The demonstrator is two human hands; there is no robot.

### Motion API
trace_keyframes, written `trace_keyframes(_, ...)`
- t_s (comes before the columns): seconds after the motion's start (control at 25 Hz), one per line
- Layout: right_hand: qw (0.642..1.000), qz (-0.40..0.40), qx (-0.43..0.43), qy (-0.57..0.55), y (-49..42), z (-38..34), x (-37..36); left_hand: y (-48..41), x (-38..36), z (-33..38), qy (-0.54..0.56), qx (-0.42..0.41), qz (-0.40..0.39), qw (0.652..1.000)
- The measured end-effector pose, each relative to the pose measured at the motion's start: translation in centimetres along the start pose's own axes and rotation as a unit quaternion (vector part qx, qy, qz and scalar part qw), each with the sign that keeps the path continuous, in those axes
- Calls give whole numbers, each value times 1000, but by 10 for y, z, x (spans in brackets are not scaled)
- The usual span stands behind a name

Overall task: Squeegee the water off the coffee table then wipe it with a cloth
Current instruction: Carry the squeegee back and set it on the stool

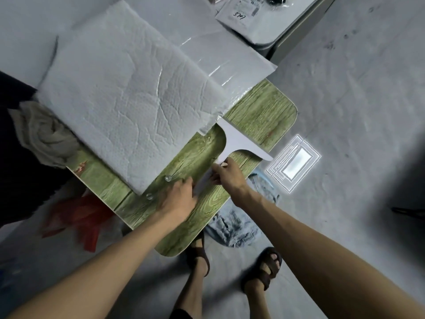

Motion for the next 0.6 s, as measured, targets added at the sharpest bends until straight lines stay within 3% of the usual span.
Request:
trace_keyframes(0.16, 983, -5, -74, -170, 24, 11, 45, 15, 10, 15, 20, -6, 50, 999)
trace_keyframes(0.32, 990, 32, -117, -77, 44, 66, 117, 33, -21, 65, 155, -93, -16, 983)
trace_keyframes(0.44, 986, 10, -163, -30, 32, 119, 147, 29, -81, 105, 106, -120, -74, 984)
trace_keyframes(0.6, 978, -4, -184, -101, -9, 172, 158, -15, -148, 122, 17, -72, -25, 997)
Point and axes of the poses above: each hand's wrist, its own y-axis away from the middle knuckle, its own x-axis out of the back of the hand, z = x × y, the point moved 3 cm from there along -y, towards the middle knuckle, and after that the axes turned 10 degrees about -y, right-handed, at the moved point
